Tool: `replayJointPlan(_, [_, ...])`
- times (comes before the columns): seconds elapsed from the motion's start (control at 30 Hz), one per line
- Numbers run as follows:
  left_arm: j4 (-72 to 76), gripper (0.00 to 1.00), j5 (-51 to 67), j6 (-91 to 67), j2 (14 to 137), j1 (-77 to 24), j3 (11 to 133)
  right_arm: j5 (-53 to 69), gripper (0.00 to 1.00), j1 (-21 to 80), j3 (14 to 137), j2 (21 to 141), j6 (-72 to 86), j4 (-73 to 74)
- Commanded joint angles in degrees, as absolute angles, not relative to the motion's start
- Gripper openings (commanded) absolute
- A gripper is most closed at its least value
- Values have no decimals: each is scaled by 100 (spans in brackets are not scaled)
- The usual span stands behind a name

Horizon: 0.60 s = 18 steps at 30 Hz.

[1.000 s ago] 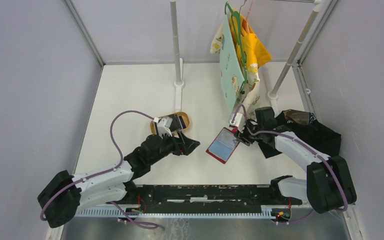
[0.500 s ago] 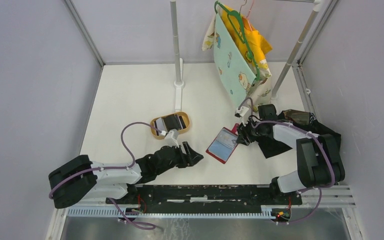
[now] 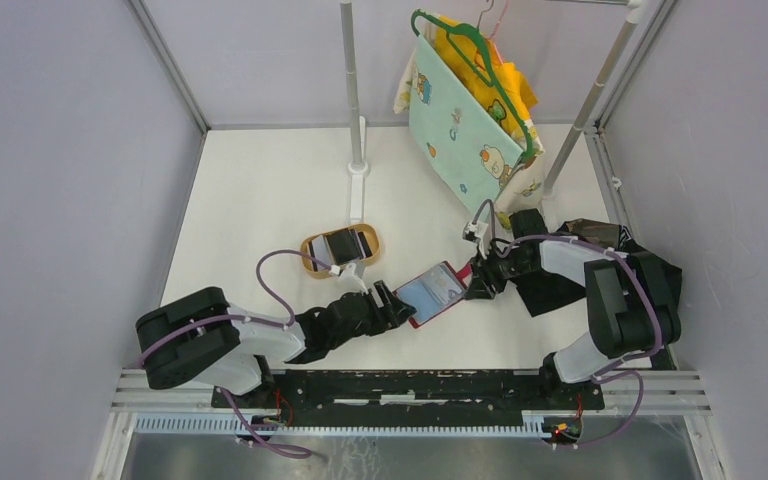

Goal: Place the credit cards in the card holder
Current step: Close the card holder at the center of the board.

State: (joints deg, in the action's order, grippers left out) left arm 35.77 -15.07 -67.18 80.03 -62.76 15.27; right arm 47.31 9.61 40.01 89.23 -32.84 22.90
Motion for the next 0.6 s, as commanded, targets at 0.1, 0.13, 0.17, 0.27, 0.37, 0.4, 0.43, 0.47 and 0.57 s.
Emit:
replayJointPlan(0.1, [2937,79,-2131,-6891,7973,-6286,1663,4982,45,1455,4087,8979,-3609,2846])
replayJointPlan(0.13, [2868,80,-2166,-6859,7933,-6282,1677,4943,45,1483,4089,8960,-3575,2812])
replayJointPlan(0.17, [2813,80,-2191,-6834,7899,-6273,1678,4874,45,1500,4081,8920,-3541,2756])
replayJointPlan(0.27, [2747,80,-2155,-6776,7802,-6165,1615,4584,45,1502,4048,8794,-3478,2615])
replayJointPlan(0.37, [2948,81,-1894,-6706,7696,-5925,1432,4317,46,1503,3989,8638,-3403,2422])
replayJointPlan(0.4, [3105,82,-1636,-6648,7703,-5792,1371,4237,45,1498,3959,8594,-3371,2348])
replayJointPlan(0.43, [3238,82,-1402,-6598,7727,-5709,1329,4168,45,1502,3939,8587,-3366,2311])
replayJointPlan(0.47, [3367,82,-1221,-6574,7800,-5616,1315,4124,46,1496,3945,8593,-3359,2305])
replayJointPlan(0.57, [3856,81,-795,-6583,8153,-5440,1292,4003,45,1501,3973,8670,-3382,2334])
